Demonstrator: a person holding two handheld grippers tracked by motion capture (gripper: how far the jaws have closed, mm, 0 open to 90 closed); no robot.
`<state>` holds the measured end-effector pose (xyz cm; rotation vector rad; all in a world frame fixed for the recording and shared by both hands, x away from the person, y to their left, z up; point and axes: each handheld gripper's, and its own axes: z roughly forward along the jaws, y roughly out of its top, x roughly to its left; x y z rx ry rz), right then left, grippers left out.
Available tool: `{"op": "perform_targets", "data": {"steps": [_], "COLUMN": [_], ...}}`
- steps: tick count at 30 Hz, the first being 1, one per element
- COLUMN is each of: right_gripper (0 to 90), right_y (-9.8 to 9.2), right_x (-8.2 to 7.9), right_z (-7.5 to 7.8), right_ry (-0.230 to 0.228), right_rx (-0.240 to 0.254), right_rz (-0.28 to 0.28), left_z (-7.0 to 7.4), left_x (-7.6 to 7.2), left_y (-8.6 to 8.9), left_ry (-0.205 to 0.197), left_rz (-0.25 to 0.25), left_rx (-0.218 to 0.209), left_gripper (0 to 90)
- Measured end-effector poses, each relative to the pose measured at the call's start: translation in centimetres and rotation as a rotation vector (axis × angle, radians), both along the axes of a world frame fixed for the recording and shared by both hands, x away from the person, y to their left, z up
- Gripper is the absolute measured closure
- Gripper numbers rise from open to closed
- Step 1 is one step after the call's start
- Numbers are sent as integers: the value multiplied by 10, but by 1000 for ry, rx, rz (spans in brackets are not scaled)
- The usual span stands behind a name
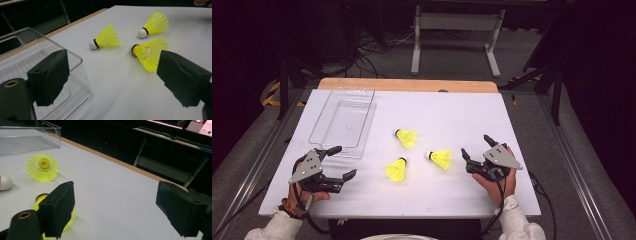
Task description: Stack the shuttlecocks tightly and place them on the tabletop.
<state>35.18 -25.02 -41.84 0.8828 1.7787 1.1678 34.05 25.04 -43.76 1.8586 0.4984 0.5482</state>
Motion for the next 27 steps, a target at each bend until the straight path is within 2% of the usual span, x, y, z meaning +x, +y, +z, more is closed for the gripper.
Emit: {"op": "perform_targets", "data": {"steps": [2, 4, 5, 9, 11, 14, 15, 16, 21, 27], "right_gripper": [165, 169, 170, 171, 172, 173, 173, 173, 173, 173], "right_y": [-5, -7, -7, -7, -5, -3, -3, -3, -2, 0], "right_x": [1, 2, 3, 3, 2, 2, 2, 3, 4, 4], "right_z": [0, 0, 0, -1, -1, -2, -3, -3, -4, -5], "right_ry": [7, 5, 4, 6, 1, 0, 1, 4, 7, 10], "right_rx": [19, 28, 25, 17, 8, -1, -4, -4, -9, -19], "right_rz": [-13, -24, -26, -25, -23, -20, -19, -20, -21, -14], "left_z": [-1, -1, -1, -3, -5, -9, -9, -10, -10, -9], "left_x": [0, 2, 2, 8, 11, 15, 15, 18, 26, 30], "left_y": [-6, -18, -18, -47, -59, -74, -74, -82, -96, -106], "left_ry": [1, 5, 5, 12, 17, 30, 30, 20, 22, 11], "left_rz": [-25, -55, -55, -116, -128, -147, -147, -140, -145, -176], "left_rx": [8, 36, 36, 93, 135, 175, 175, 211, 231, 272], "left_gripper": [150, 158, 170, 176, 180, 191, 199, 202, 235, 344]}}
